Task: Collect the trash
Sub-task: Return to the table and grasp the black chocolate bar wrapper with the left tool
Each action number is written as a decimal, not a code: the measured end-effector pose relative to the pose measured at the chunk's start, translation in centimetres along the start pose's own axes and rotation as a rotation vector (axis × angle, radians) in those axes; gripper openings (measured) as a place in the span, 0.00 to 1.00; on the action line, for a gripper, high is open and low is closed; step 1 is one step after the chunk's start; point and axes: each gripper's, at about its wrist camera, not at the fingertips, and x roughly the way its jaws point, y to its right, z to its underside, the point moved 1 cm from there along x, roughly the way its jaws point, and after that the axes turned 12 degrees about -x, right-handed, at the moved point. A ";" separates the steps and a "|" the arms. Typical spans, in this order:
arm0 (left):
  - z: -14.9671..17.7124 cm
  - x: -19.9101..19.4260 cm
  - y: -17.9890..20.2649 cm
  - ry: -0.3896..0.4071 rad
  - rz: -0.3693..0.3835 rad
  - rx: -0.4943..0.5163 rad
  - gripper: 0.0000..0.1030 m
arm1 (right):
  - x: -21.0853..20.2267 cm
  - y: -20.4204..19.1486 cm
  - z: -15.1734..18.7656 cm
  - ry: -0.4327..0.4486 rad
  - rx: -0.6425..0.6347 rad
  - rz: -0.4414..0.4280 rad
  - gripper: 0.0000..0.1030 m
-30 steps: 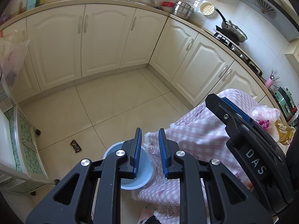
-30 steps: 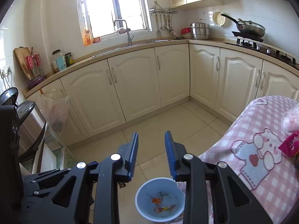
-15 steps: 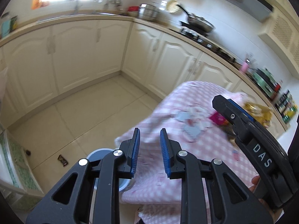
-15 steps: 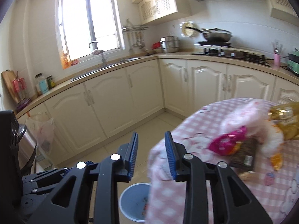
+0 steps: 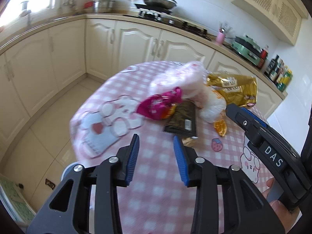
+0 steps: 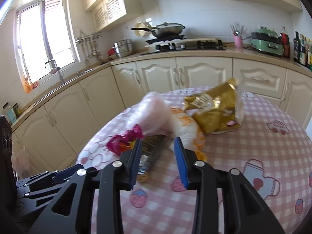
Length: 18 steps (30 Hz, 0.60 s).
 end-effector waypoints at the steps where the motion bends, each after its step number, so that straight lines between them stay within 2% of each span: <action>1: 0.0 0.5 0.6 -0.006 0.002 0.008 0.39 | 0.1 0.6 0.2 -0.007 0.009 0.011 0.35; 5: -0.3 2.4 2.5 -0.038 0.030 0.032 0.46 | 0.8 3.0 1.1 -0.038 0.048 0.040 0.38; 9: -0.5 4.6 4.2 -0.059 0.015 0.065 0.54 | 1.5 4.4 1.6 -0.057 0.073 0.046 0.39; 14: -0.7 6.9 5.4 -0.098 -0.030 0.092 0.54 | 2.3 5.5 2.0 -0.078 0.108 0.037 0.39; 15: -0.6 7.3 5.6 -0.102 -0.054 0.103 0.52 | 2.4 5.5 2.0 -0.080 0.110 0.030 0.39; 16: -0.6 7.5 5.8 -0.101 -0.072 0.115 0.43 | 2.4 5.6 1.9 -0.081 0.110 0.028 0.39; 18: -0.5 7.7 6.0 -0.095 -0.085 0.133 0.41 | 2.5 5.6 1.9 -0.080 0.110 0.022 0.40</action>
